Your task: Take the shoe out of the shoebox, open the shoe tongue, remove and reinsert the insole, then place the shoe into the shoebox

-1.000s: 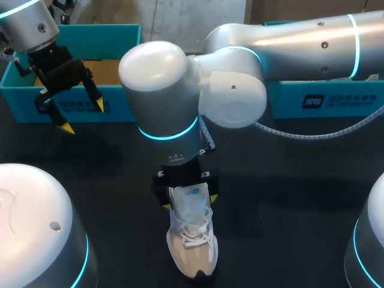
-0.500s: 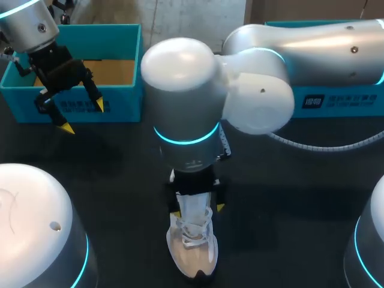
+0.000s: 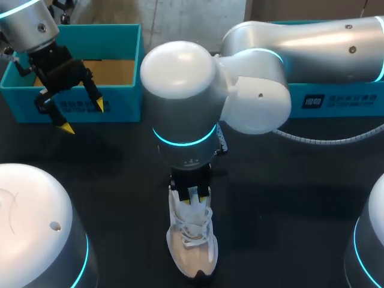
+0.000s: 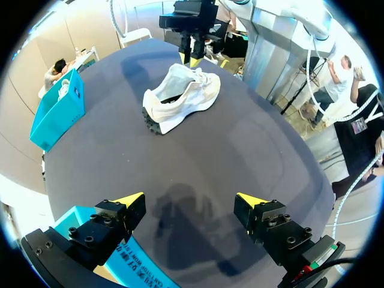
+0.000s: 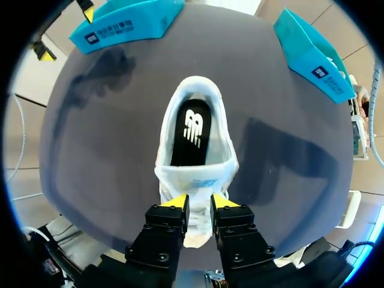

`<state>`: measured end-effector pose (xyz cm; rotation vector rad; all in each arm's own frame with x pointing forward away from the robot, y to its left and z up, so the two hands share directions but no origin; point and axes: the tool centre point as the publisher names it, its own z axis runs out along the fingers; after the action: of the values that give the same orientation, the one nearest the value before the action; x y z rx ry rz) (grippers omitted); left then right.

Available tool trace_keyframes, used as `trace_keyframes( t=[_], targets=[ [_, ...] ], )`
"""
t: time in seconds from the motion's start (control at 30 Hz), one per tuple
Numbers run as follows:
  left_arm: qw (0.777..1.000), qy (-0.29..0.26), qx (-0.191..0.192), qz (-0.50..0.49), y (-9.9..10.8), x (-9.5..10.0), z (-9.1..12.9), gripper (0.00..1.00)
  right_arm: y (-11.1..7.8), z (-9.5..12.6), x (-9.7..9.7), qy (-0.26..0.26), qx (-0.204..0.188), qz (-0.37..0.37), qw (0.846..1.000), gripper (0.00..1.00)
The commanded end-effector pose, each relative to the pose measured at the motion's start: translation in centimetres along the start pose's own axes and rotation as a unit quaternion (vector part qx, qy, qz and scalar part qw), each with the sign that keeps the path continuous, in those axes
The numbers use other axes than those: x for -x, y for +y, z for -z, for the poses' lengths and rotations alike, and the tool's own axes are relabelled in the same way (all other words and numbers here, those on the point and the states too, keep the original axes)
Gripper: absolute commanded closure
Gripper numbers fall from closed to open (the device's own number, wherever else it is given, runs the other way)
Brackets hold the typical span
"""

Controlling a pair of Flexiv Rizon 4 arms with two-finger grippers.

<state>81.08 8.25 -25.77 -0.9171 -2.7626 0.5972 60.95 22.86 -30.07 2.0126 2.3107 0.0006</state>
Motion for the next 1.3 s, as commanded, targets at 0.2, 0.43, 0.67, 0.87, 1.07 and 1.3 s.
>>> trace_keyframes(
  t=[0.2,0.43,0.67,0.87,1.07,1.3],
  targets=[
    [1.000,0.000,0.001,0.000,0.0,-0.1,0.0,0.00,2.5,-3.2,-0.5,0.013,-0.014,-0.009,1.000,0.84],
    [1.000,0.000,0.001,0.000,0.0,-0.1,0.0,0.00,2.1,-2.0,-0.7,-0.009,-0.012,-0.024,1.000,0.83],
    [1.000,0.000,0.001,0.000,0.0,-0.1,0.0,0.00,1.0,-1.7,-1.7,-0.024,-0.016,-0.028,0.999,0.81],
    [1.000,0.000,0.001,0.000,0.0,-0.1,0.0,0.00,0.8,-4.2,-1.7,-0.004,-0.023,-0.034,0.999,0.82],
    [1.000,0.000,0.001,0.000,0.0,-0.1,0.0,0.00,1.6,-5.6,-1.3,0.007,-0.024,-0.038,0.999,0.83],
    [1.000,0.000,0.001,0.000,0.0,-0.1,0.0,0.00,2.4,-1.9,-0.8,-0.006,0.018,-0.003,1.000,0.80]
  ],
)
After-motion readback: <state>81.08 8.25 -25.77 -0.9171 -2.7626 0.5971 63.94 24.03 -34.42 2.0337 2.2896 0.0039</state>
